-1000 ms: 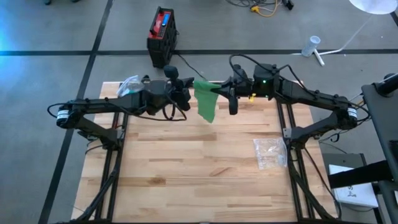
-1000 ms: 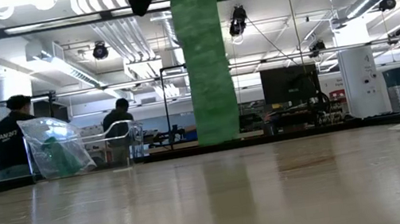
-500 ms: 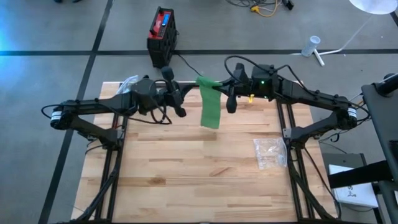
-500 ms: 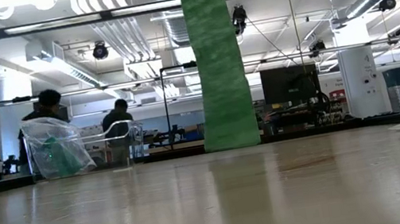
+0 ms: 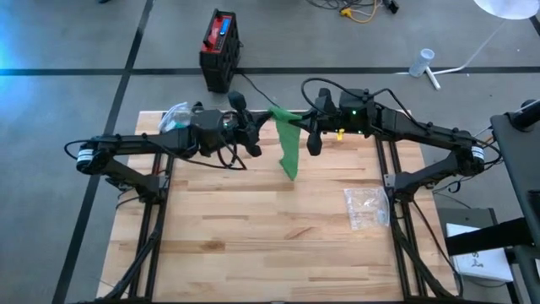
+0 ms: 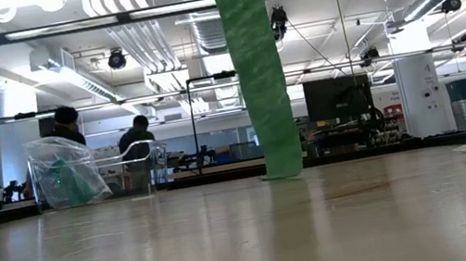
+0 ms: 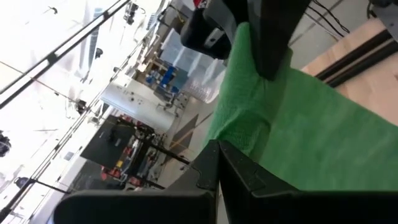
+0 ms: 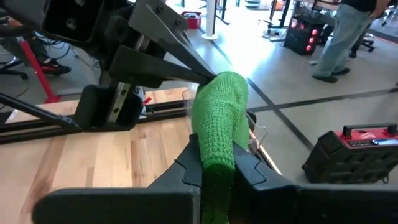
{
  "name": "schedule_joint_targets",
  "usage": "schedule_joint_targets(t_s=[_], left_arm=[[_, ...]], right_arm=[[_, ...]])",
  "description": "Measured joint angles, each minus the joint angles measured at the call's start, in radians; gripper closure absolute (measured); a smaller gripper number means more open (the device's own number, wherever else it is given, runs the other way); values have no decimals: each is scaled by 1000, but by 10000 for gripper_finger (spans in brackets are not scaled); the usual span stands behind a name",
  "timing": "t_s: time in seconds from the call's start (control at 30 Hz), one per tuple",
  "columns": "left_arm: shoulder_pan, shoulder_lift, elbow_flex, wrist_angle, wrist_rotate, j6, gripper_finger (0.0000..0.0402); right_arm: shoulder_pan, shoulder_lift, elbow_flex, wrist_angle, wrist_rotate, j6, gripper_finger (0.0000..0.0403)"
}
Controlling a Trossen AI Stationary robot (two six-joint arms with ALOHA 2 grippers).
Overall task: Roll bandage
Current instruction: Roll the green bandage
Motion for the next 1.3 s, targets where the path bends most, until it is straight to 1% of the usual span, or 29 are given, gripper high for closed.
schedule_joint_targets(t_s=[0.37,0.43,0.6,0.73,0.8,0.9,0.97,1.03,1.1,1.2,1.3], left_arm=[[0,-3,3,-123,-11,-34,402],[1,0,-1,-154,-16,-36,402],[2,-1,-2,-158,-17,-46,402],[1,-28,-2,-206,-38,-59,402],[1,-62,-2,-240,-44,-84,402],[1,-125,0,-286,-40,-136,402],[6,-159,0,-315,-24,-184,401],[14,-190,0,-322,24,-226,396],[28,-224,0,-327,111,-276,381],[66,-258,0,-330,259,-360,341],[107,-268,0,-338,381,-448,287]], right_arm=[[0,2,3,19,-1,27,382],[0,1,14,63,-5,32,382],[1,-2,23,48,-6,30,382],[0,-3,19,37,5,24,382],[0,-7,20,28,27,3,382],[-1,-6,16,18,36,-56,382],[-1,-6,16,20,36,-123,382],[1,-3,11,41,34,-193,382],[4,3,-6,72,22,-269,382],[3,13,-43,137,-2,-391,382],[3,16,-65,184,-7,-499,382]])
